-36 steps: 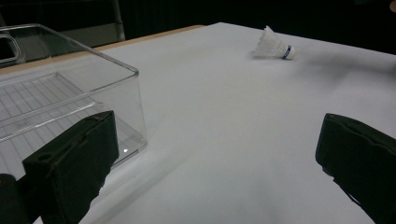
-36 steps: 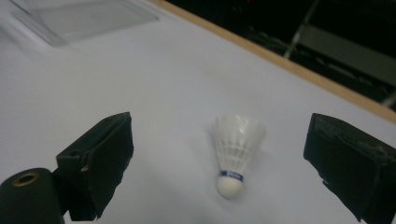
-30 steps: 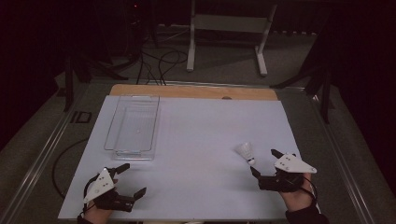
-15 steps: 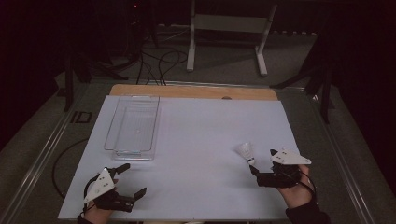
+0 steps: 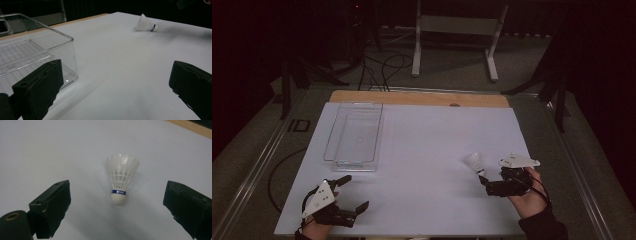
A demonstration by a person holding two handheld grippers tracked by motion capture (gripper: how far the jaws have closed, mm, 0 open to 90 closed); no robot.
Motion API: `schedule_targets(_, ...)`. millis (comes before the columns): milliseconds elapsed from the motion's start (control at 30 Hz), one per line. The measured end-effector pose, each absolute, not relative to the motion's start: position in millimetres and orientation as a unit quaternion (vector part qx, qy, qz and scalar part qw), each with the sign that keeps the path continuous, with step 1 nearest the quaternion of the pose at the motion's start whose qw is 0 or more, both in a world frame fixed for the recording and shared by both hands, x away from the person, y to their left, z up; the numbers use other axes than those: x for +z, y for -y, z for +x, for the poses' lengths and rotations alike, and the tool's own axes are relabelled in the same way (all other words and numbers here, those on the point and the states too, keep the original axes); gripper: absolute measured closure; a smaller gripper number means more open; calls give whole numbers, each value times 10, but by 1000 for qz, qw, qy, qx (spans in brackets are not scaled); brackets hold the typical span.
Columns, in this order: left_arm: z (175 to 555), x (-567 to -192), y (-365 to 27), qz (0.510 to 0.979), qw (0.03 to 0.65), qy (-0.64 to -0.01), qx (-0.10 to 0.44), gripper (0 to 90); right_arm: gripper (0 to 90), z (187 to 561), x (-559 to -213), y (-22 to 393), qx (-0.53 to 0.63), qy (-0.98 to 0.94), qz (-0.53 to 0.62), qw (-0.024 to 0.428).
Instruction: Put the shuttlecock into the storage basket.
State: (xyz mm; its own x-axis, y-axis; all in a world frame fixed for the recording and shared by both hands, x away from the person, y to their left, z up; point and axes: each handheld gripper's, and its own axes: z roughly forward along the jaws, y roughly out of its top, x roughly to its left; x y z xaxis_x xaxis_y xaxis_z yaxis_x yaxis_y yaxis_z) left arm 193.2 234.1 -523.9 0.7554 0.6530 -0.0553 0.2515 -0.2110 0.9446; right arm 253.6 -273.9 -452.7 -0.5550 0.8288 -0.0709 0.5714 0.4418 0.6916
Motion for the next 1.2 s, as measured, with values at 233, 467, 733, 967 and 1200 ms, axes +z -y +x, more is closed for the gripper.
schedule_targets(233, 1932, -5236, -2344, 756, 553, -297, 182, 0, 76, 2586, -4527, 2705, 297, -833, 427, 187)
schedule_targets(467, 1932, -5239, -2339, 758, 552, -297, 181, 0, 76, 2627, -4522, 2689, 277, -840, 434, 171)
schedule_targets(733, 1932, -5240, -2338, 757, 553, -297, 181, 0, 76, 2687, -4492, 2703, 262, -840, 452, 147)
schedule_targets(967, 1932, -5238, -2339, 758, 553, -296, 181, 0, 76, 2731, -4487, 2709, 251, -843, 459, 126)
schedule_targets(1200, 1932, -5239, -2336, 758, 553, -295, 181, 0, 76, 2766, -4474, 2707, 244, -847, 455, 125)
